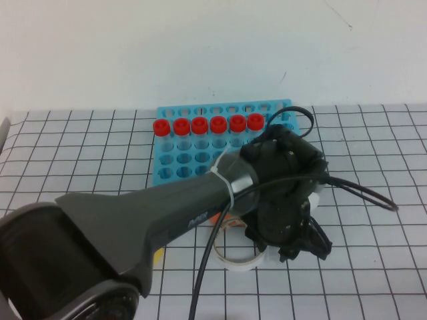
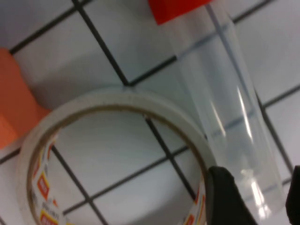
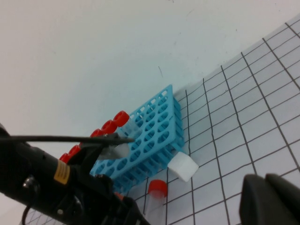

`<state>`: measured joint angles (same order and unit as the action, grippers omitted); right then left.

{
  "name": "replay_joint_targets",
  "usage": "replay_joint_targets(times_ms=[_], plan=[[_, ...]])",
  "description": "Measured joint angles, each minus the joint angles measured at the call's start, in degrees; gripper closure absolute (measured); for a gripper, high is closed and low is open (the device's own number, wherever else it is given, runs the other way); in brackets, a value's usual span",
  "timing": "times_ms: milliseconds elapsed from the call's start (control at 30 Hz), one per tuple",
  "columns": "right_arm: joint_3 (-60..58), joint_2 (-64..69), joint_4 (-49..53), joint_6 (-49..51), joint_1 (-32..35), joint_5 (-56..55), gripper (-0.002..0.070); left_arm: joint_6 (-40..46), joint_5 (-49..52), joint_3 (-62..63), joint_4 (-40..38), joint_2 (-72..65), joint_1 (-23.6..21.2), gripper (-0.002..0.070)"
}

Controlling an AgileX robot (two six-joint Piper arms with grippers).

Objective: Place the test tubes

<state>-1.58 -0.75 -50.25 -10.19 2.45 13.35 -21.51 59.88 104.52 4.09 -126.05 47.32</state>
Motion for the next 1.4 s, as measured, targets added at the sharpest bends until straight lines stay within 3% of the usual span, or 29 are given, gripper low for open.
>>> replay_joint_targets(times_ms=[933,1400], plan=[[0.0,0.0,0.1,-0.8,0.0,1.2,0.0678,-0.3,-2.8,0.7,-4.1,-1.6,0.3,0.0405],[0.0,0.0,0.1,-2.0,0.0,1.3,0.0678,8.5,-0.7,3.8,-0.9,-2.8,2.6,0.0405]])
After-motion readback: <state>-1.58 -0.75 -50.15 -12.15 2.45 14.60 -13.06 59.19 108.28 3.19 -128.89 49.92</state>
